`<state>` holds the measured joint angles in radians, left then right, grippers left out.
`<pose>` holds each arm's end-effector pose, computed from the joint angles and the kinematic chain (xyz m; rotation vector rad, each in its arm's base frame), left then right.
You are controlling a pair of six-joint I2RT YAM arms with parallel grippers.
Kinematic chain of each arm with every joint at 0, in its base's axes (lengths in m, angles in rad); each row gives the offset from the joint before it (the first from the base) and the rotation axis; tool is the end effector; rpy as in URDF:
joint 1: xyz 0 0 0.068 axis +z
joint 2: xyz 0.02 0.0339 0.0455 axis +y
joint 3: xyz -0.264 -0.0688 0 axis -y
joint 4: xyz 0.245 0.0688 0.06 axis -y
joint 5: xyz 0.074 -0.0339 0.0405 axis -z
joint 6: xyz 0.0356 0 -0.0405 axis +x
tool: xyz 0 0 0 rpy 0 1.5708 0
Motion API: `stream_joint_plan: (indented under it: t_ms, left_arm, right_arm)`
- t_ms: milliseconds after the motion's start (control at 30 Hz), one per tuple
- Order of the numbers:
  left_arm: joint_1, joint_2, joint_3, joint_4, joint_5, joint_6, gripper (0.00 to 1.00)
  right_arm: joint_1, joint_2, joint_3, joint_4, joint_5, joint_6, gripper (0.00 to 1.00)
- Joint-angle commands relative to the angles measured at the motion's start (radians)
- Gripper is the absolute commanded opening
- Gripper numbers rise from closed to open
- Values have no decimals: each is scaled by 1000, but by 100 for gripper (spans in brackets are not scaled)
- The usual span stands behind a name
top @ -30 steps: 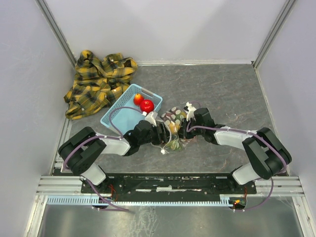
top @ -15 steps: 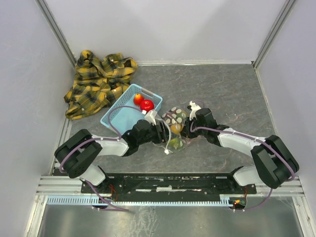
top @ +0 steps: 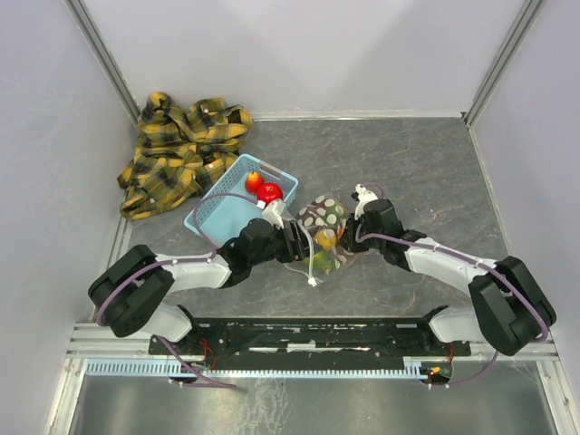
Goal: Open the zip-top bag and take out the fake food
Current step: Pick up the fake fruit from the zipper food storage bag.
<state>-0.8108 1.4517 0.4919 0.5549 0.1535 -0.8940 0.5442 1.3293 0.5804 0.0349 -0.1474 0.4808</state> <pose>0.1880 -0.2058 0.1664 0.0199 2.1980 -1.2009 0.2195 0.1389 0.1755 -0.1553 2.3710 0.6846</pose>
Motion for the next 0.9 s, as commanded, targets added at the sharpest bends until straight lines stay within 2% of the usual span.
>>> stream_joint_plan:
  t_ms: [0,867]
  left_arm:
    - [6,-61,2,-37,-53,55,43]
    - [30,-267,3,-298,-120,142,42]
  right_arm:
    - [-10,-34,-12,2,39,-13,18]
    - [-24,-76,-28,-15,57,-23,18]
